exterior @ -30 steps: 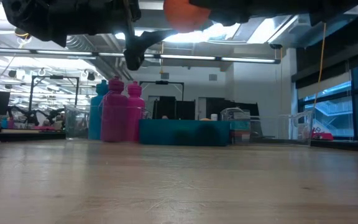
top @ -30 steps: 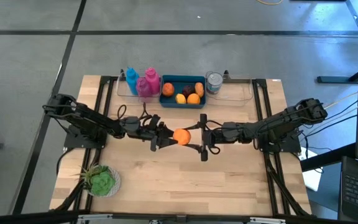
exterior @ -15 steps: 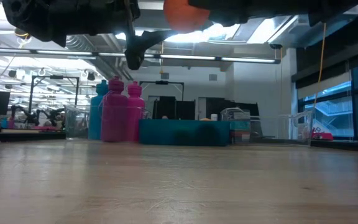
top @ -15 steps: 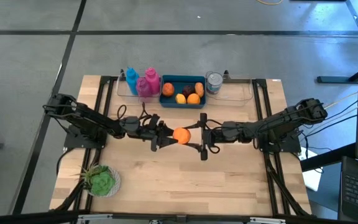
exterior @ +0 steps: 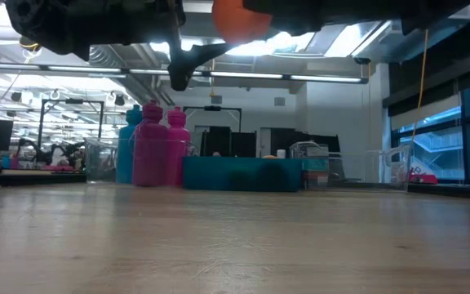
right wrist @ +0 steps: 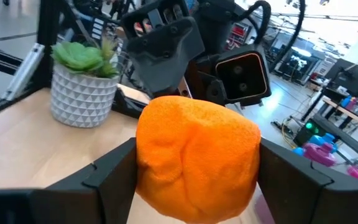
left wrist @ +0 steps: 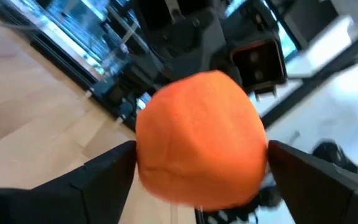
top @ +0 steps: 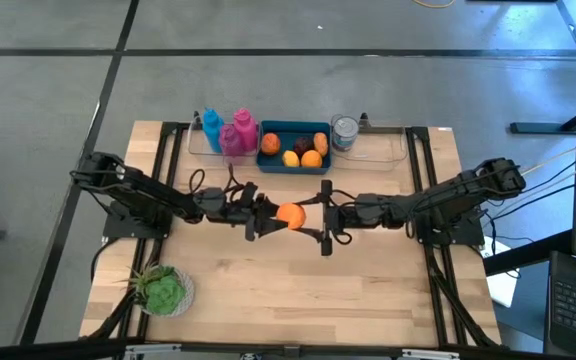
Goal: Pick & Place Food Item
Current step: Put the orange into the blue bin
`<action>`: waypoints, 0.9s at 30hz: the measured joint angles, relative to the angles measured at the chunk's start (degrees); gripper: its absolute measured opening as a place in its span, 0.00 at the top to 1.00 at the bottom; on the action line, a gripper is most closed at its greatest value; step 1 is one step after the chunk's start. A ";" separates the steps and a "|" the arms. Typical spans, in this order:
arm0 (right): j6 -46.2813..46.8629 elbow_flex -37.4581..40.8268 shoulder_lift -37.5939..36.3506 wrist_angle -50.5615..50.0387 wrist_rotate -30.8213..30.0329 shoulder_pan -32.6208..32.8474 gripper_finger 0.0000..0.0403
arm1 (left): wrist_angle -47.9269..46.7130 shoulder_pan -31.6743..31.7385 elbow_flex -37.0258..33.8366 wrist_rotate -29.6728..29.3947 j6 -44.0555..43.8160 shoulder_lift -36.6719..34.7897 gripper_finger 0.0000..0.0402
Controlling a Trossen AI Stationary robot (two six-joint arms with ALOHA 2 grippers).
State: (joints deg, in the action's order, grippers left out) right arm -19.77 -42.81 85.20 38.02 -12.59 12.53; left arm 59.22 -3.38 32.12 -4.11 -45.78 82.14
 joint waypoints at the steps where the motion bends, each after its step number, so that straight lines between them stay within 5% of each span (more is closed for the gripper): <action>1: -0.04 -0.06 0.07 0.05 -0.03 -0.06 0.30 | 0.21 -0.01 0.15 -0.78 -0.74 0.05 0.13; 27: -3.23 0.26 0.01 2.47 2.33 -1.98 0.30 | 0.52 -0.56 4.70 7.18 -3.24 2.94 0.11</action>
State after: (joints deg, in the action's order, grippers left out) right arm -23.00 -42.54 85.21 40.50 -10.26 10.55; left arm 59.74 -3.95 36.82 3.07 -49.02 85.08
